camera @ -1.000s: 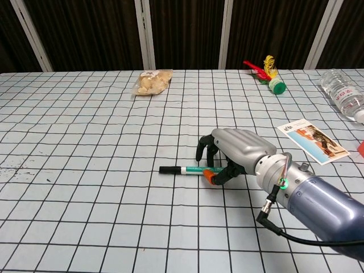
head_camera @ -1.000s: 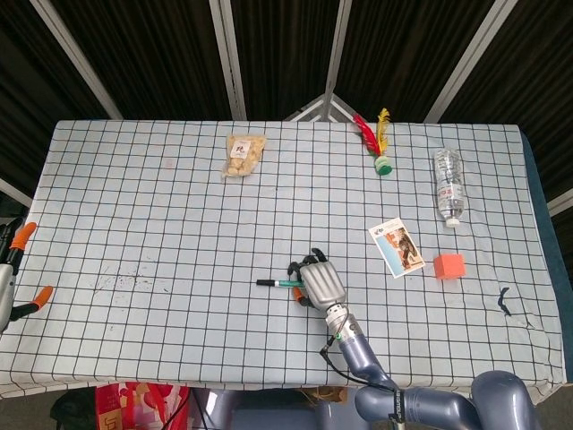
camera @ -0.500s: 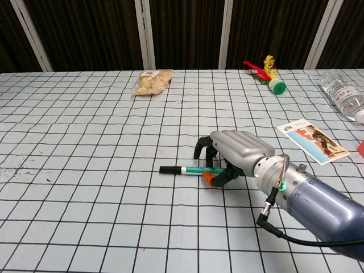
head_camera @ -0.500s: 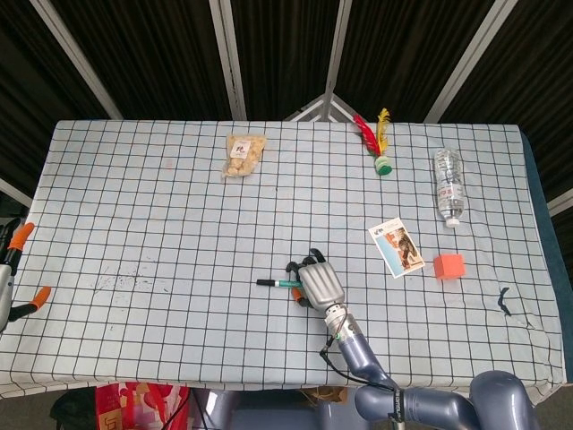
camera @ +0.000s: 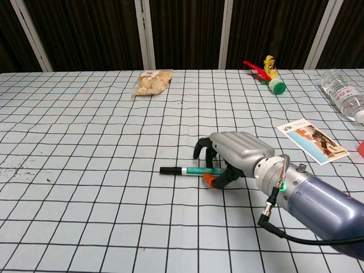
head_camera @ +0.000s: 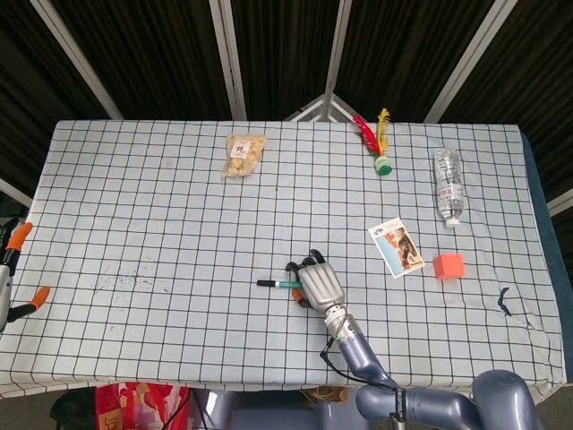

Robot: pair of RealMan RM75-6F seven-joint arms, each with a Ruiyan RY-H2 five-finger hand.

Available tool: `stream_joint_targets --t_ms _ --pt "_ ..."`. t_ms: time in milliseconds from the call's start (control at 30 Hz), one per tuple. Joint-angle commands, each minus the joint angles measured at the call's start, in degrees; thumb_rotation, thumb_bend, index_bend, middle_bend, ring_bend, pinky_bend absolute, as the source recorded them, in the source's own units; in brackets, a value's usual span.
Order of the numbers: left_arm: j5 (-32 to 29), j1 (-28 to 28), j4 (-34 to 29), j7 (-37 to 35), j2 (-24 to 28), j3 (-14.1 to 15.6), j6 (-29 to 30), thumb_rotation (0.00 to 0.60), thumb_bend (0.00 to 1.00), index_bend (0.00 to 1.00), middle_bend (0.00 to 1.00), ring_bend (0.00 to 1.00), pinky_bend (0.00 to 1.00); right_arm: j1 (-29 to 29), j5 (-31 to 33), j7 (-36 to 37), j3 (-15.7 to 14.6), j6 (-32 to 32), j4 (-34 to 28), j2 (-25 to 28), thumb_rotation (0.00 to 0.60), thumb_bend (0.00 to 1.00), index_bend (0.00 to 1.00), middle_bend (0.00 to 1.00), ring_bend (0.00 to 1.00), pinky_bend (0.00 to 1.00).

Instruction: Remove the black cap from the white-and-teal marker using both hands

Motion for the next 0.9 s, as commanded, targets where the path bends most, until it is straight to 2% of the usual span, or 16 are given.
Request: stream_joint_targets --t_ms 33,367,733,900 --pt "0.0 0.1 0.0 0.0 0.1 0.0 0.0 0.600 0.34 0.02 0.00 0.00 0.00 0.0 0.4 -0.3 -0.1 -0.3 -0.5 0.3 0.600 0.45 0.32 0.39 0.20 0.12" --pt "-0.3 0.2 -0.1 -0.3 0.3 -0.1 0.2 0.600 0.34 0.03 0.00 0.00 0.00 0.2 1.1 -1.7 -0.2 -0.5 -2.3 1.1 0.600 0.45 0.32 0.39 0.23 0.12" --pt "-0.6 0.7 0.2 -1.3 0.6 0.0 0.5 0.600 0.34 0.03 0.00 0.00 0.00 0.6 0.5 -1.5 -0.3 -0.3 -1.6 0.5 0.600 0.47 0.33 0.50 0.34 0.12" --pt "-1.1 0.7 0.6 -1.9 0.6 -0.2 0.5 0.600 0.34 0.03 0.00 0.00 0.00 0.3 -0.9 -0.1 -0.3 0.8 -0.9 -0.1 0.600 0.47 0.41 0.56 0.39 0.12"
